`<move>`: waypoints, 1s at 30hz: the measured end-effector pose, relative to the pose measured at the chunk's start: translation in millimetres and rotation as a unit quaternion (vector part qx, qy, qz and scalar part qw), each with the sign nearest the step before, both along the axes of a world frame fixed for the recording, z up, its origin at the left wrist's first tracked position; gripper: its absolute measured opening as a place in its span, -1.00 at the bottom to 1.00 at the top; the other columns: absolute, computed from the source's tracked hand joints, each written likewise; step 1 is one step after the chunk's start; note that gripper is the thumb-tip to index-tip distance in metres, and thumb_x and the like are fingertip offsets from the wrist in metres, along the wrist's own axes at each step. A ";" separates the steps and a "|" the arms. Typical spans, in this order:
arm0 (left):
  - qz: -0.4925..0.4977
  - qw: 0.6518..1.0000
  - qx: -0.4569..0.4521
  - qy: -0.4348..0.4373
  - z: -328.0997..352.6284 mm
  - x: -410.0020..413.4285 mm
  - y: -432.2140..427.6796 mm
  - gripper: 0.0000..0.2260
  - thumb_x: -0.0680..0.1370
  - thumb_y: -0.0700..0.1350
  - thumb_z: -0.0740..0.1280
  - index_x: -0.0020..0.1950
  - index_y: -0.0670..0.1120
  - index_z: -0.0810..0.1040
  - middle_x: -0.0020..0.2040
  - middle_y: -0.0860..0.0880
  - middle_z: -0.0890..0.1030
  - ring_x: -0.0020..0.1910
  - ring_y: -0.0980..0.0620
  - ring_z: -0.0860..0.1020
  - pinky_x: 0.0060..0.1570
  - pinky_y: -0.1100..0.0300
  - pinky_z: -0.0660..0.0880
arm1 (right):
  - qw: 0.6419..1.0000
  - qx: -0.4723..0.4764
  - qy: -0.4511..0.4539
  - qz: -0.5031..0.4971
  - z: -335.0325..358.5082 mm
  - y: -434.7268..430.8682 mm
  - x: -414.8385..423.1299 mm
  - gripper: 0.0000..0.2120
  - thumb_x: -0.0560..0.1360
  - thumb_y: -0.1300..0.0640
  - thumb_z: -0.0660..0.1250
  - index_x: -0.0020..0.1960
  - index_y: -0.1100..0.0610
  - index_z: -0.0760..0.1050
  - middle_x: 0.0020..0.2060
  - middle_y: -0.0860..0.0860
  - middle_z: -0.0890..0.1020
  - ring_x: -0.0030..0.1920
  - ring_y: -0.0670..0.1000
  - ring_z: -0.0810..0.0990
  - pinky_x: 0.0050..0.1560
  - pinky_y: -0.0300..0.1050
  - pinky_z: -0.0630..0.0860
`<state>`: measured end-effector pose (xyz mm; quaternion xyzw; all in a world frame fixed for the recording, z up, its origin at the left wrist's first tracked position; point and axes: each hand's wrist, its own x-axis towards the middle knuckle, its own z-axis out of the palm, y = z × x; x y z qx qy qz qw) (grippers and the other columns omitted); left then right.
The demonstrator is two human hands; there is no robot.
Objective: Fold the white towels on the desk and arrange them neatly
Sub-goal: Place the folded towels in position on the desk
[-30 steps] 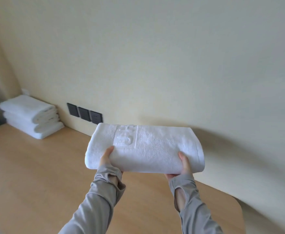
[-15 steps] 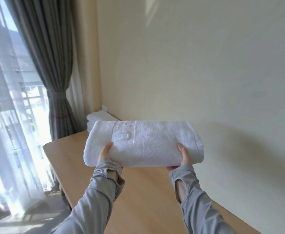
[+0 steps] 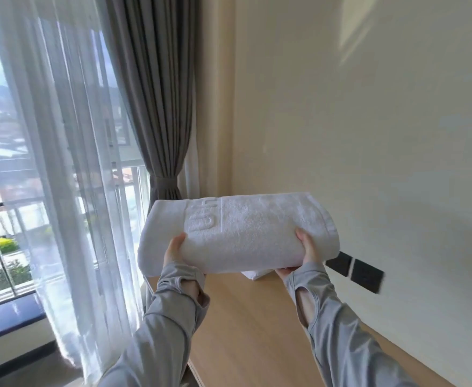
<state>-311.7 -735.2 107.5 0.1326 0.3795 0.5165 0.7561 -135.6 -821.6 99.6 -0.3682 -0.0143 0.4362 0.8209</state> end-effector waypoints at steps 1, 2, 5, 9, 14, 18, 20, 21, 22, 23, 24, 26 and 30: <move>0.001 1.000 0.002 -0.006 0.6 -1.7 10.8 -0.77 0.44 0.02 0.38 -0.18 -0.04 0.36 -0.16 -0.03 0.48 -0.22 -0.04 0.47 -0.03 -0.01 0.44 | 1.000 -0.004 -0.001 0.004 1.6 12.0 -1.2 -0.67 0.27 0.04 0.50 -0.08 0.04 0.42 -0.12 0.09 0.56 -0.13 0.14 0.57 -0.25 0.08 0.59; 0.002 1.000 0.003 -0.011 0.6 -3.3 22.7 -0.77 0.44 0.02 0.38 -0.18 -0.04 0.36 -0.16 -0.03 0.48 -0.21 -0.04 0.48 -0.02 -0.02 0.44 | 1.000 -0.010 -0.002 0.007 3.1 25.1 -2.0 -0.69 0.28 0.04 0.50 -0.10 0.04 0.41 -0.14 0.08 0.55 -0.15 0.13 0.56 -0.22 0.08 0.58; 0.019 1.000 0.010 -0.004 0.3 -7.3 60.2 -0.77 0.43 0.01 0.39 -0.10 -0.06 0.40 -0.08 -0.04 0.50 -0.06 -0.08 0.51 0.08 -0.03 0.45 | 1.000 -0.017 -0.005 0.020 6.6 67.2 -2.8 -0.70 0.28 0.02 0.48 -0.11 0.04 0.42 -0.13 0.08 0.55 -0.15 0.11 0.56 -0.25 0.04 0.57; 0.025 0.999 0.036 -0.003 0.8 -11.5 104.3 -0.83 0.45 0.02 0.36 -0.13 -0.04 0.43 -0.14 -0.04 0.51 -0.19 -0.06 0.50 -0.15 0.04 0.44 | 0.999 -0.006 -0.003 0.033 7.9 126.1 -3.7 -0.51 0.24 0.01 0.50 0.11 0.04 0.44 -0.01 0.09 0.56 -0.02 0.15 0.57 -0.12 0.09 0.58; 0.037 0.998 0.049 0.007 7.0 -29.4 166.7 -0.82 0.45 0.02 0.35 -0.14 -0.06 0.44 -0.17 -0.05 0.50 -0.14 -0.10 0.50 -0.15 0.02 0.47 | 0.997 0.015 -0.019 0.076 11.1 194.5 -18.1 -0.68 0.27 0.01 0.48 -0.05 0.05 0.46 -0.07 0.10 0.58 -0.08 0.15 0.58 -0.23 0.08 0.59; 0.048 0.998 0.049 -0.004 10.4 -50.6 212.1 -0.82 0.45 0.01 0.35 -0.14 -0.07 0.44 -0.20 -0.06 0.50 -0.27 -0.07 0.49 -0.33 0.08 0.43 | 0.995 0.035 0.001 0.092 10.6 245.0 -40.1 -0.71 0.28 0.04 0.48 -0.06 0.04 0.47 -0.07 0.10 0.59 -0.09 0.16 0.59 -0.33 0.07 0.59; 0.054 0.997 0.049 -0.006 10.5 -64.7 239.1 -0.83 0.46 0.00 0.34 -0.16 -0.08 0.43 -0.20 -0.06 0.49 -0.26 -0.05 0.49 -0.27 0.07 0.44 | 0.995 0.027 -0.006 0.093 9.1 272.0 -54.0 -0.70 0.29 0.04 0.48 -0.05 0.03 0.45 -0.05 0.09 0.58 -0.06 0.15 0.58 -0.28 0.06 0.60; 0.056 0.997 0.050 -0.008 10.5 -72.1 253.9 -0.83 0.47 -0.01 0.34 -0.16 -0.08 0.43 -0.20 -0.05 0.49 -0.26 -0.05 0.48 -0.23 0.07 0.45 | 0.995 0.028 -0.010 0.091 8.2 285.6 -61.0 -0.71 0.30 0.04 0.47 -0.05 0.02 0.45 -0.04 0.08 0.58 -0.05 0.14 0.58 -0.27 0.06 0.60; 0.057 0.997 0.051 -0.010 10.2 -79.7 270.1 -0.83 0.47 -0.02 0.34 -0.17 -0.08 0.42 -0.20 -0.05 0.49 -0.25 -0.04 0.48 -0.16 0.05 0.45 | 0.995 0.030 -0.012 0.090 7.3 299.5 -68.6 -0.72 0.30 0.04 0.47 -0.05 0.02 0.46 -0.05 0.08 0.58 -0.06 0.14 0.58 -0.28 0.05 0.60; 0.055 0.997 0.051 -0.011 9.0 -86.5 287.1 -0.83 0.47 -0.02 0.34 -0.17 -0.08 0.42 -0.19 -0.05 0.48 -0.23 -0.04 0.48 -0.09 0.04 0.45 | 0.996 0.031 -0.014 0.088 6.2 313.7 -76.2 -0.72 0.31 0.05 0.47 -0.05 0.02 0.46 -0.06 0.07 0.58 -0.06 0.14 0.58 -0.30 0.03 0.60; 0.051 0.997 0.050 -0.010 7.0 -93.1 304.8 -0.83 0.47 -0.02 0.34 -0.16 -0.08 0.41 -0.18 -0.05 0.48 -0.22 -0.04 0.48 -0.04 0.03 0.44 | 0.996 0.031 -0.015 0.083 5.3 328.0 -83.5 -0.72 0.31 0.05 0.47 -0.05 0.02 0.47 -0.06 0.07 0.58 -0.07 0.13 0.58 -0.32 0.01 0.59; 0.028 0.999 0.044 -0.004 5.5 -103.3 339.7 -0.82 0.46 -0.01 0.35 -0.17 -0.08 0.41 -0.19 -0.04 0.49 -0.22 -0.04 0.48 -0.08 0.03 0.45 | 0.997 0.028 -0.014 0.067 3.9 354.6 -95.8 -0.73 0.32 0.06 0.46 -0.05 0.02 0.46 -0.08 0.06 0.58 -0.08 0.12 0.58 -0.36 -0.04 0.58; -0.032 0.998 0.055 0.003 6.9 -105.4 406.0 -0.85 0.45 0.01 0.36 -0.15 -0.05 0.46 -0.17 -0.01 0.51 -0.21 -0.02 0.49 -0.25 0.06 0.42 | 1.000 0.031 -0.001 0.003 1.7 398.0 -106.5 -0.75 0.32 0.07 0.47 -0.08 0.03 0.46 -0.13 0.05 0.58 -0.11 0.10 0.57 -0.42 -0.07 0.58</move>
